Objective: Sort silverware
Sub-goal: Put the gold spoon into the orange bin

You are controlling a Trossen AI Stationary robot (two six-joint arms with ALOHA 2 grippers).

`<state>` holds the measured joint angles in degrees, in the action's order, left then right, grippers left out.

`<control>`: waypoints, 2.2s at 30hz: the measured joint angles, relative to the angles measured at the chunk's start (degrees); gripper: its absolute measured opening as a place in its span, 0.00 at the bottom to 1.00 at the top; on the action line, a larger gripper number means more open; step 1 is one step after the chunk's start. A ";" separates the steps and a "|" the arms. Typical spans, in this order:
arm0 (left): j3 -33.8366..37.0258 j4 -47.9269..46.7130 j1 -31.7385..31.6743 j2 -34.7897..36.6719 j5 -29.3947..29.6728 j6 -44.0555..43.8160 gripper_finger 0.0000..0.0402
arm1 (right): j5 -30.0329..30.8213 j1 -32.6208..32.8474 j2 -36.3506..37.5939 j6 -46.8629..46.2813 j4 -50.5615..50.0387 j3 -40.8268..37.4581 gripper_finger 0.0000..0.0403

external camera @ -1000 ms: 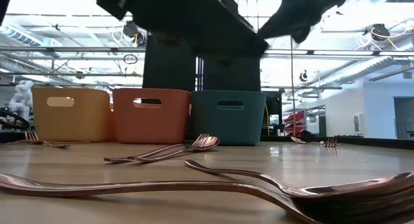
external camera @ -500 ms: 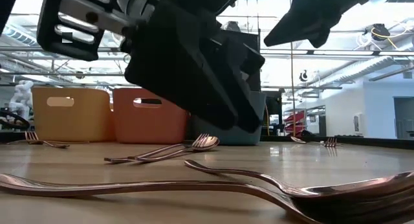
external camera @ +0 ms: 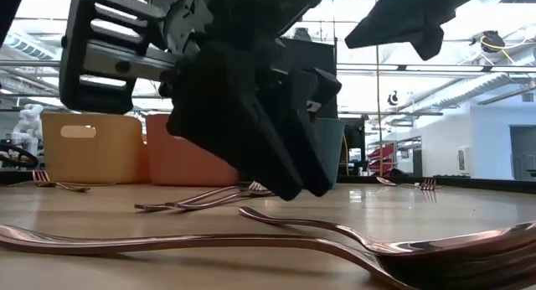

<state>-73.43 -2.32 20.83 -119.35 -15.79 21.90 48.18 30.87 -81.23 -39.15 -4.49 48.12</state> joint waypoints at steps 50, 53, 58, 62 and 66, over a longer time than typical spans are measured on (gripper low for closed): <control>3.04 -35.42 -9.09 30.92 24.37 -15.56 0.00 | 1.57 0.83 0.11 12.52 13.27 0.02 0.00; 5.21 -38.59 -13.76 37.78 28.60 -22.16 0.00 | 1.54 1.14 0.11 13.06 13.63 0.02 0.00; 8.09 -41.98 -23.17 47.16 40.81 -36.46 0.00 | 1.53 1.11 0.11 13.06 13.75 0.02 0.00; 9.94 -41.84 -32.27 49.38 43.38 -42.75 0.00 | 1.52 1.11 0.11 13.06 13.91 0.02 0.00; 12.00 -41.09 -41.07 47.66 40.87 -47.96 0.00 | 1.51 1.11 0.11 13.36 15.14 0.02 0.00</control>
<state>-61.43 -43.40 -20.24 -71.69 25.07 -26.06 49.69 31.99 -81.12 -25.79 10.65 48.14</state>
